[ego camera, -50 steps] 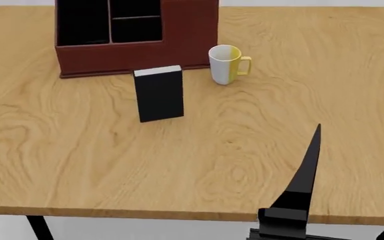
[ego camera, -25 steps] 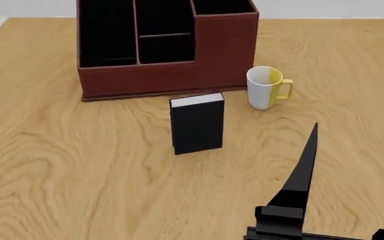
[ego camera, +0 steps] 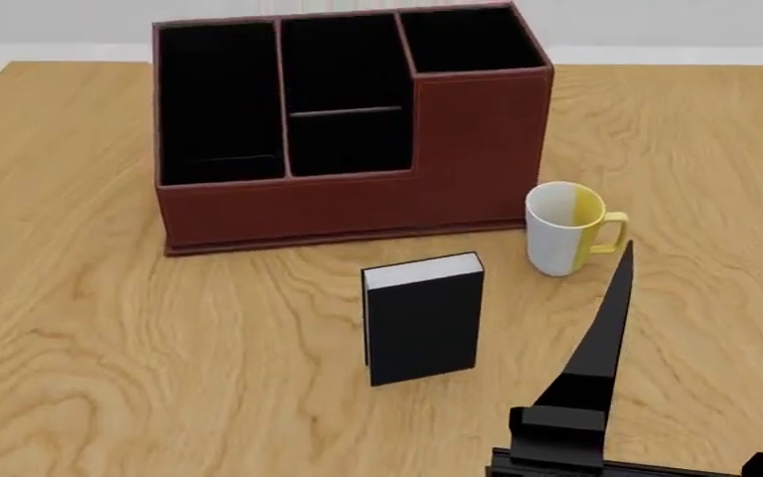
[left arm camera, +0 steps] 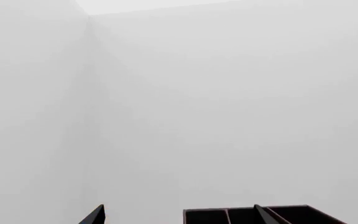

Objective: Pick up the book and place it in the front compartment of the caddy.

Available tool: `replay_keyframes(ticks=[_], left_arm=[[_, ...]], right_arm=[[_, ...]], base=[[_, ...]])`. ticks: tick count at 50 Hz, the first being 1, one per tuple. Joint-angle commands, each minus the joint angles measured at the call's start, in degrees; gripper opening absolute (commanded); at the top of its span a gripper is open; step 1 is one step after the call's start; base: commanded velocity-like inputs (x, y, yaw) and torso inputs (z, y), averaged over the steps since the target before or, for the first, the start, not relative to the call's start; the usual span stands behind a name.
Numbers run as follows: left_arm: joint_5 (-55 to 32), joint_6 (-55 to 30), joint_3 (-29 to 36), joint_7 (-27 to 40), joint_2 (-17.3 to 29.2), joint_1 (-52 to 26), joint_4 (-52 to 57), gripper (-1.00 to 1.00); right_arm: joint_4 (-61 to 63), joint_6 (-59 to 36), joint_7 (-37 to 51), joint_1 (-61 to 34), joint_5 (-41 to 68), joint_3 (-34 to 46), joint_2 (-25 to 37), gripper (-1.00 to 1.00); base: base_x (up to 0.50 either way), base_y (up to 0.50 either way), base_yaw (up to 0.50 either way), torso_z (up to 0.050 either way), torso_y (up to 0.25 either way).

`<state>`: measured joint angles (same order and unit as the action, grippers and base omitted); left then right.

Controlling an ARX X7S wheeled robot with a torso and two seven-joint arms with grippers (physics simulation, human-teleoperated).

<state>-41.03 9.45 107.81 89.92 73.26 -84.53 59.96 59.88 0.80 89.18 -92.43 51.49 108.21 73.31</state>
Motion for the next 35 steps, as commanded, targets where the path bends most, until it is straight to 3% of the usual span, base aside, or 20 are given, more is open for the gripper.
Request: replay_keyframes(ticks=[1,24,35], left_arm=[[-0.47,-0.16,0.27,-0.02,-0.3,-0.74,0.01,1.0],[-0.57,-0.33,0.47,0.01,-0.24,-0.96,0.02,1.0],[-0.19,-0.12,0.43,0.02,-0.03,-0.49,0.02,1.0]], right_arm=[[-0.1,0.86,-0.01,-1.57,-0.23,1.91,0.15,1.0],[-0.11,-1.27,0.32,2.17,0.48,-2.65,-0.76,1.0],[0.06,-1.21,0.42,1.28,0.15,-1.06,-0.52,1.0]], base=[[0.35,0.0,0.0,0.0,0.0],[0.35,0.0,0.0,0.0,0.002],[0.35,0.12,0.0,0.0,0.001]])
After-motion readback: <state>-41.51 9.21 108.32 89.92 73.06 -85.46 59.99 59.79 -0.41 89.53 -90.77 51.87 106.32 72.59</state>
